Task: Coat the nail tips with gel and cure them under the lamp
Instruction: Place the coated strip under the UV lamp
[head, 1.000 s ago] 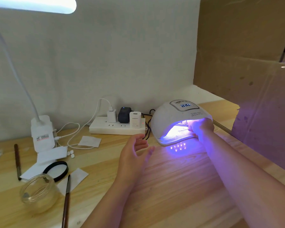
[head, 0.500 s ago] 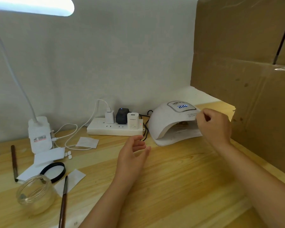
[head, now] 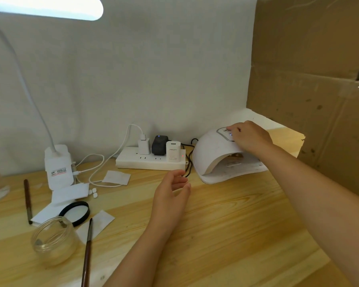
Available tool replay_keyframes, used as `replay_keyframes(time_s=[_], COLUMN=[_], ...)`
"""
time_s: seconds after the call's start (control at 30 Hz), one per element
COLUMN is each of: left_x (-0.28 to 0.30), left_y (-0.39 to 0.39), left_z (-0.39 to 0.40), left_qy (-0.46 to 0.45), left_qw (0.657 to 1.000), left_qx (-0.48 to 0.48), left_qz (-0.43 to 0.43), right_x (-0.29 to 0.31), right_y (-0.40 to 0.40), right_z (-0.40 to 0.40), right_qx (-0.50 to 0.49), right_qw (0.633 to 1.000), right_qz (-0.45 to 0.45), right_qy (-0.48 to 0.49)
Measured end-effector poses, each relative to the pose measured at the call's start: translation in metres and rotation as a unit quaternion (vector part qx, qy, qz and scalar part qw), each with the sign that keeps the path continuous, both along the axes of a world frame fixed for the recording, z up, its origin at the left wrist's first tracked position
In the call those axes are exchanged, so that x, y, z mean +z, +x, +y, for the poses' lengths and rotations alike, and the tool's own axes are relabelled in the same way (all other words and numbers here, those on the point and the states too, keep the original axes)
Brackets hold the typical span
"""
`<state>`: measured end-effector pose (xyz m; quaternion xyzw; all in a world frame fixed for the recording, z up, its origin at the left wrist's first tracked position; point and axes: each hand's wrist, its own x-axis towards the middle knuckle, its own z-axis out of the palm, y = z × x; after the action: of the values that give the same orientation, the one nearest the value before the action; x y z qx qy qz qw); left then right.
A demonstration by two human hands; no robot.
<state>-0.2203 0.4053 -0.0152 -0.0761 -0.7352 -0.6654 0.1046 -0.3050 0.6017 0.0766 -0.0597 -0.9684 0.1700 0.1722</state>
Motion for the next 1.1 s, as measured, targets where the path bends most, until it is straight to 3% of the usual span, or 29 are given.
replay_keyframes(time_s=[0.1,0.27,0.37,0.47,0.57,0.67,0.8,0.87,0.97,1.1], left_x=[-0.001,0.0,0.003,0.007,0.011,0.015,0.019,0.026,0.048,0.085], left_y=[0.0,0.002,0.005,0.007,0.01,0.016,0.026,0.027,0.036,0.061], left_z=[0.001,0.002,0.002,0.0,-0.002,-0.005,-0.011,-0.015,-0.026,-0.062], left_qy=[0.055,0.06,0.062,0.077,0.087,0.094,-0.046,-0.082,-0.009,0.008], left_qw=[0.998,0.998,0.998,0.997,0.995,0.991,0.993,0.991,0.994,0.99], left_qx=[-0.002,-0.001,0.006,0.027,0.051,0.081,0.077,0.085,0.101,0.074], left_qz=[-0.01,0.004,0.009,0.014,0.023,0.047,0.072,0.059,0.048,0.116], right_x=[0.0,-0.007,-0.015,-0.021,-0.025,-0.025,-0.025,-0.024,-0.013,0.004], right_y=[-0.001,0.01,0.028,0.052,0.077,0.093,0.107,0.115,0.122,0.131], right_z=[-0.003,-0.014,-0.039,-0.083,-0.129,-0.16,-0.182,-0.186,-0.187,-0.196], right_qx=[-0.027,-0.046,-0.02,0.052,0.098,0.115,0.076,0.066,0.073,0.158], right_qw=[0.999,0.998,0.979,0.925,0.863,0.817,0.758,0.74,0.716,0.718], right_qz=[0.006,0.041,0.197,0.304,0.305,0.306,0.327,0.331,0.326,0.28], right_qy=[0.019,0.029,-0.051,-0.222,-0.39,-0.475,-0.559,-0.582,-0.613,-0.618])
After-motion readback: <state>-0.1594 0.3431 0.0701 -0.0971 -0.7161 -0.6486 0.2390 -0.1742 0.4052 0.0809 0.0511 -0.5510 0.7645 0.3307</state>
